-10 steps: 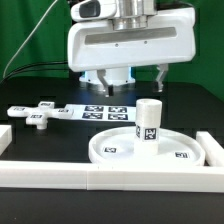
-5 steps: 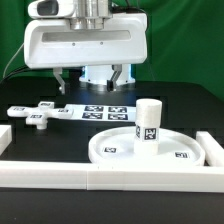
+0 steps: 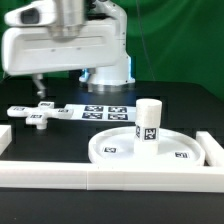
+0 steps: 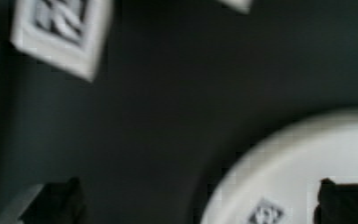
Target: Assemble round table
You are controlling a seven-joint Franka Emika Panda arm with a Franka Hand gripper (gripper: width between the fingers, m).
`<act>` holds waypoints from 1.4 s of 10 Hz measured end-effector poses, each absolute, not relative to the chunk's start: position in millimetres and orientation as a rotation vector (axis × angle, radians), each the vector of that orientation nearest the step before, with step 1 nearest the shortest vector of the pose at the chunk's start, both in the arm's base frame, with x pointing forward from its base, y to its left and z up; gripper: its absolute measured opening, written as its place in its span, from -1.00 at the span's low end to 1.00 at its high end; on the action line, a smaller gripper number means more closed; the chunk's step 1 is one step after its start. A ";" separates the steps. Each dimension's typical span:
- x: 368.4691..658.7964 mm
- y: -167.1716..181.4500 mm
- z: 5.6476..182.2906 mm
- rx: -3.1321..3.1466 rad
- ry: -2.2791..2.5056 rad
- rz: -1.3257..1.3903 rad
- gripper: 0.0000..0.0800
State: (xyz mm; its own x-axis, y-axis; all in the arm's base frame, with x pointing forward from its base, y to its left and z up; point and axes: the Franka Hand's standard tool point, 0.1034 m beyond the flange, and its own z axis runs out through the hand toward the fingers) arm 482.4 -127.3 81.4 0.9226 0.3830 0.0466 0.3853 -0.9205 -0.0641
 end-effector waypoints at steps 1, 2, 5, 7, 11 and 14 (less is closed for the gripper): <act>476.0 -136.4 80.3 -3.023 -0.512 -0.047 0.62; 477.0 -133.9 80.2 -3.022 -0.516 -0.046 0.62; 476.2 -134.8 79.1 -2.978 -0.755 -0.046 0.62; 470.4 -147.4 73.7 -2.899 -1.149 -0.085 0.62; 450.3 -157.7 64.6 -2.880 -1.122 -0.046 0.62; 439.8 -161.2 54.6 -2.925 -1.146 -0.073 0.62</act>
Offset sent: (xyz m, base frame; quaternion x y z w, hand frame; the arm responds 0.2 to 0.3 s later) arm 0.0000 0.0000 0.0000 0.0000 0.0000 -0.1938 0.9810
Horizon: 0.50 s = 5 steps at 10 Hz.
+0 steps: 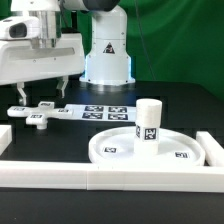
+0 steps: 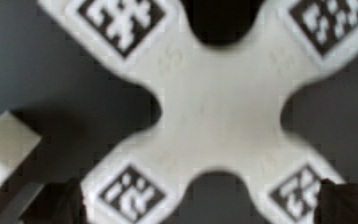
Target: Assemble round table
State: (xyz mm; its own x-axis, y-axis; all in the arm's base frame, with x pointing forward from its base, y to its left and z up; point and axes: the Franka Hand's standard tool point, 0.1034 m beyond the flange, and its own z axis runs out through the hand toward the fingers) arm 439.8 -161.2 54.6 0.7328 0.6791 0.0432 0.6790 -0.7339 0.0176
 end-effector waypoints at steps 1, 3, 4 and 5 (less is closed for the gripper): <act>435.1 -167.1 50.4 2.891 1.166 0.084 0.62; 432.1 -169.2 45.6 2.885 1.158 0.083 0.62; 430.2 -168.7 42.7 2.894 1.150 0.073 0.62; 430.2 -167.7 42.5 2.901 1.137 0.072 0.62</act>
Offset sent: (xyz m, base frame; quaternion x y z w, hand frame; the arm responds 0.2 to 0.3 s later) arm -0.0034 -0.0026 -0.0139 0.0100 0.0038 0.0169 0.9998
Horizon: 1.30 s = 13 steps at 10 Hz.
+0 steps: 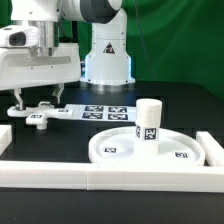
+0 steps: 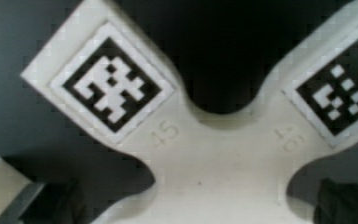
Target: Assemble round table
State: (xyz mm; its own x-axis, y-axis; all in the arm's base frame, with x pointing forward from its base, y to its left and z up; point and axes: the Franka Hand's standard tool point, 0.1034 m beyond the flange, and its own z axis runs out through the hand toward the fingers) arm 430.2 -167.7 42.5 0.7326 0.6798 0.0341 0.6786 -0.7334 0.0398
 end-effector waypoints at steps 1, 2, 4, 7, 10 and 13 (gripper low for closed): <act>430.8 -165.8 42.6 2.912 1.118 0.071 0.62; 430.8 -164.4 42.5 2.918 1.109 0.069 0.62; 429.0 -165.2 40.7 2.924 1.100 0.064 0.62; 428.1 -166.5 40.0 2.938 1.063 0.063 0.62; 424.4 -164.3 32.3 2.955 1.040 0.045 0.62; 420.7 -165.1 27.2 2.961 1.038 0.029 0.62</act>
Offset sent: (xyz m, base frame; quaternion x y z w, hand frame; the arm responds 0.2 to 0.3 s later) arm -0.0025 0.0023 -0.0040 0.0062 0.0043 0.0125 0.9999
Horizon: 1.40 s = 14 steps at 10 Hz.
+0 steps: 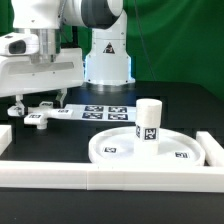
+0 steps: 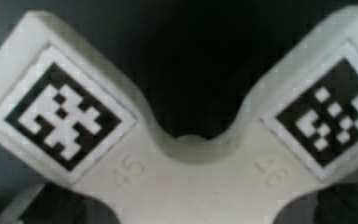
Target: Assemble round table
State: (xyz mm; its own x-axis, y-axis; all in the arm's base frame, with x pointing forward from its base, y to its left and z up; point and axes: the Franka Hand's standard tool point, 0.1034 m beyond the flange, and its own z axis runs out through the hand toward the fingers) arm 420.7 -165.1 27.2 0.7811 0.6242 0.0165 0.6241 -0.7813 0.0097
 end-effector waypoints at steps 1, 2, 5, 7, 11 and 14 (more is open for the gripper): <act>418.5 -166.0 24.1 2.963 1.040 0.022 0.62; 416.7 -167.0 22.1 2.965 1.037 0.016 0.62; 416.0 -168.0 21.9 2.967 1.034 0.014 0.11; 416.9 -166.5 24.3 2.972 1.031 0.014 0.11; 431.1 -128.8 55.2 3.048 0.944 0.006 0.11; 454.9 -68.4 96.4 3.113 0.774 0.029 0.11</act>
Offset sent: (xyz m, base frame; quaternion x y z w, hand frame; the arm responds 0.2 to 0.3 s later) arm 0.0016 -0.0021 -0.0003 0.0025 0.0045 -0.0098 0.9999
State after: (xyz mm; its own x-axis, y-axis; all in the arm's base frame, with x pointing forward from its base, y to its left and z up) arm 454.9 -68.4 96.4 0.8834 0.4674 0.0337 0.4686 -0.8814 -0.0602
